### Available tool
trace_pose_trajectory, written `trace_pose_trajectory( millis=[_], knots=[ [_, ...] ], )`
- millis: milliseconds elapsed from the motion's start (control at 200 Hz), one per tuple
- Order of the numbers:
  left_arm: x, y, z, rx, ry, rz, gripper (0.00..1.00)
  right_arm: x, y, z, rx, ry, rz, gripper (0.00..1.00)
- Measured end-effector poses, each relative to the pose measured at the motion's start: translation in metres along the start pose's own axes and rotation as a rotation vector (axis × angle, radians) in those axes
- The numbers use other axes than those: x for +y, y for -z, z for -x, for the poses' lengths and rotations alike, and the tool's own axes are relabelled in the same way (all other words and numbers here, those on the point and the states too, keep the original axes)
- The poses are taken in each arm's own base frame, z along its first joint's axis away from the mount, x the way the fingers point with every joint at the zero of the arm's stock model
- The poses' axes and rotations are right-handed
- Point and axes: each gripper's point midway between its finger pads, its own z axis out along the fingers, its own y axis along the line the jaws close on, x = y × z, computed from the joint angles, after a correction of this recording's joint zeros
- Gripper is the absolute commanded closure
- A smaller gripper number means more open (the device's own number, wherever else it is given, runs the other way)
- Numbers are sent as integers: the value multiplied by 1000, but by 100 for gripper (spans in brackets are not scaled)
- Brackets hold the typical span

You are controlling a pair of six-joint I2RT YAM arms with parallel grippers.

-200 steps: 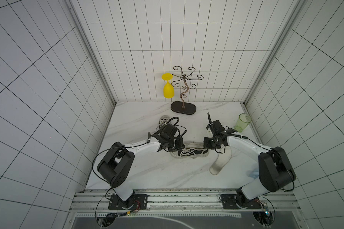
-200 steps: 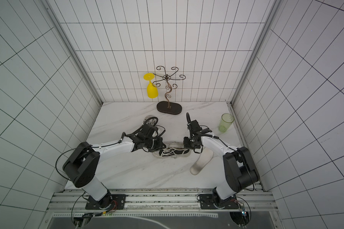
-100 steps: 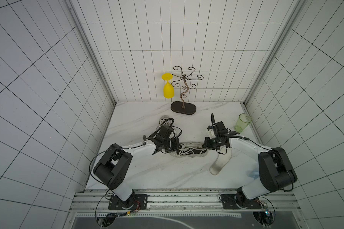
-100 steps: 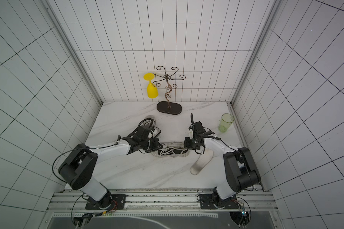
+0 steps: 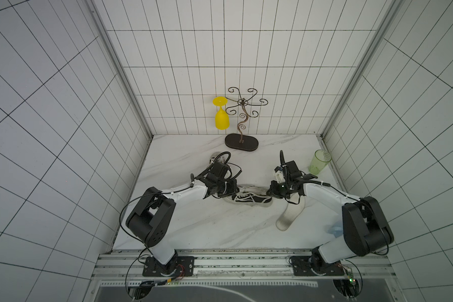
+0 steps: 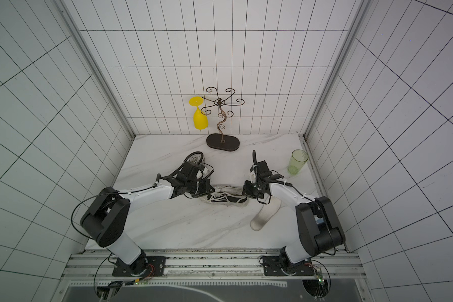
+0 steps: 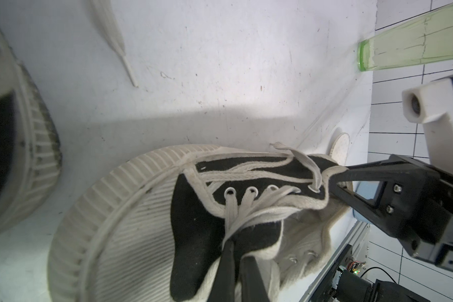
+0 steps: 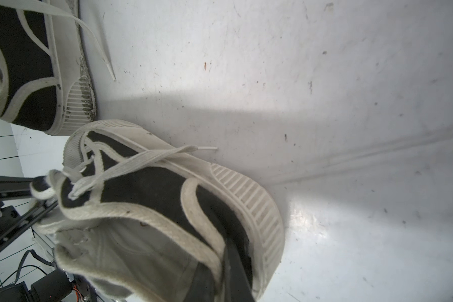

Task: Insert the insole into the shoe
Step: Adjust the shoe at the center of the board.

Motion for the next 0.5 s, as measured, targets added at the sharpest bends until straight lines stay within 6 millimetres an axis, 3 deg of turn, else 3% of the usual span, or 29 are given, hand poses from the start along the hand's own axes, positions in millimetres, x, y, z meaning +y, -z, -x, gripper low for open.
trace_pose_trajectory(
  millis=[500],
  knots=[
    [10,-2,-2,11,18,-36,100,-4,1,-2,-11,8,13,97]
  ],
)
